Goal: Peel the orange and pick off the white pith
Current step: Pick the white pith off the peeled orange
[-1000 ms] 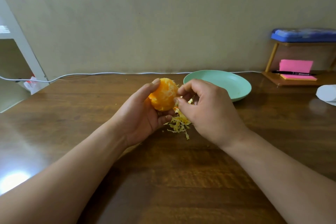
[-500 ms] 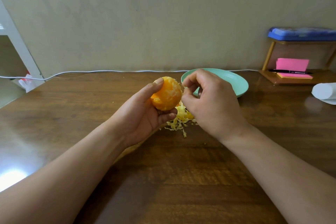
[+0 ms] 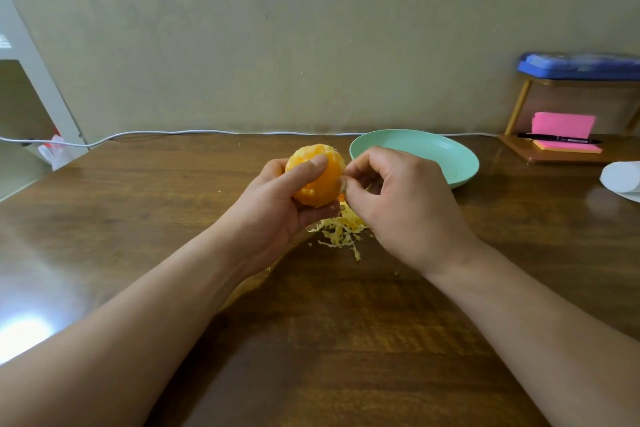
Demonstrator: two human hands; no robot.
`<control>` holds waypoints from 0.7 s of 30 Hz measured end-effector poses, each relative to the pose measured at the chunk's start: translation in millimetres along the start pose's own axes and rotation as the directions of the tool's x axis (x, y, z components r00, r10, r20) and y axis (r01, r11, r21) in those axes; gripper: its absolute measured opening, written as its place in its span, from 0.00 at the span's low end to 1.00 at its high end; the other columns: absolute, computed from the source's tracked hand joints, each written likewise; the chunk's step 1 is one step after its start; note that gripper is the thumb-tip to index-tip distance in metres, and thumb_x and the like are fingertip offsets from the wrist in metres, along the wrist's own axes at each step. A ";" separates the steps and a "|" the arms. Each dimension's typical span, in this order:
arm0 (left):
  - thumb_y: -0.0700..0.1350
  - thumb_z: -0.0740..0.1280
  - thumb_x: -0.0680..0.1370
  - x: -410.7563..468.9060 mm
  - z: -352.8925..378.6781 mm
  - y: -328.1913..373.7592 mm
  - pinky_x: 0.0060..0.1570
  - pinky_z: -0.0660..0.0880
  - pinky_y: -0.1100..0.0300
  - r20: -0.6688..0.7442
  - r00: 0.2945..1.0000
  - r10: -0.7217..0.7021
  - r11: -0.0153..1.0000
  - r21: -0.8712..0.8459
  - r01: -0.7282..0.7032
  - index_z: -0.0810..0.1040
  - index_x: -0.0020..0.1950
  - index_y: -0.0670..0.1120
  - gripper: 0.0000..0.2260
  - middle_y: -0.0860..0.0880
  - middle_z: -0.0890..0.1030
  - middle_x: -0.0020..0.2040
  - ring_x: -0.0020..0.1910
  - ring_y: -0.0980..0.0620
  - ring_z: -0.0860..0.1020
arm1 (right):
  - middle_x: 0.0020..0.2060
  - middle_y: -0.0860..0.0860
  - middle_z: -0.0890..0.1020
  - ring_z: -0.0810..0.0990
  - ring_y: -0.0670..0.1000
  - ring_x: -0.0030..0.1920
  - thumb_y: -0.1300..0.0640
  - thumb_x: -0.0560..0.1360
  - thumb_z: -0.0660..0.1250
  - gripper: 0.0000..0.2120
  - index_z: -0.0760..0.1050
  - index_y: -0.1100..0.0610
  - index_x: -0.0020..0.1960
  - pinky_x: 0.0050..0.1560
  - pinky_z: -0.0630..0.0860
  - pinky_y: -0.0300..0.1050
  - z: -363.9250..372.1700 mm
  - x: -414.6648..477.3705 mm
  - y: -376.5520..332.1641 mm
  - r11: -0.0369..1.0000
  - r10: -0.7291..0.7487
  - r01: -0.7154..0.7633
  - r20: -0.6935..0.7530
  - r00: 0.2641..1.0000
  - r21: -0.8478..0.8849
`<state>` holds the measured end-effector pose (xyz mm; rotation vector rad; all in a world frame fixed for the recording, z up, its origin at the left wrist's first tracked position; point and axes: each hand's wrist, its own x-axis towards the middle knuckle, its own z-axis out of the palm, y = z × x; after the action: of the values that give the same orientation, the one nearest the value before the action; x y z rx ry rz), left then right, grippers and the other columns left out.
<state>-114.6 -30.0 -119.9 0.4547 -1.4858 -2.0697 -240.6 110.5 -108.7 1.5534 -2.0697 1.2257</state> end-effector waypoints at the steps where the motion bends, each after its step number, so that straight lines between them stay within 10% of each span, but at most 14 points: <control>1: 0.51 0.77 0.74 -0.7 0.6 -0.5 0.64 0.82 0.39 -0.008 1.000 0.007 1.000 0.008 -0.007 0.68 0.75 0.39 0.35 0.36 0.78 0.71 0.65 0.39 0.83 | 0.41 0.42 0.83 0.82 0.44 0.42 0.53 0.81 0.73 0.03 0.84 0.51 0.51 0.42 0.81 0.40 0.0 0.2 0.3 1.000 0.008 -0.008 -0.002 1.000 0.003; 15: 0.61 0.80 0.72 -7.3 -4.2 -0.2 0.60 0.84 0.51 -0.011 0.966 0.260 0.820 0.531 -0.215 0.68 0.73 0.53 0.36 0.50 0.80 0.62 0.58 0.55 0.85 | 0.37 0.43 0.84 0.82 0.42 0.39 0.53 0.80 0.74 0.03 0.84 0.50 0.47 0.37 0.76 0.32 -3.9 4.0 3.7 0.978 0.157 -0.166 0.080 0.984 0.127; 21: 0.62 0.82 0.69 -9.1 -1.6 0.4 0.60 0.83 0.50 -0.003 0.965 0.262 0.841 0.491 -0.227 0.69 0.71 0.53 0.37 0.47 0.80 0.65 0.61 0.50 0.84 | 0.33 0.46 0.82 0.79 0.45 0.34 0.57 0.77 0.74 0.07 0.81 0.51 0.41 0.33 0.74 0.37 -2.2 3.8 6.7 0.973 0.123 -0.129 0.044 0.991 0.193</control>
<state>-106.4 -25.7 -120.4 0.4883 -1.9155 -1.4549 -248.6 110.1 -107.9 1.5518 -2.1530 1.4995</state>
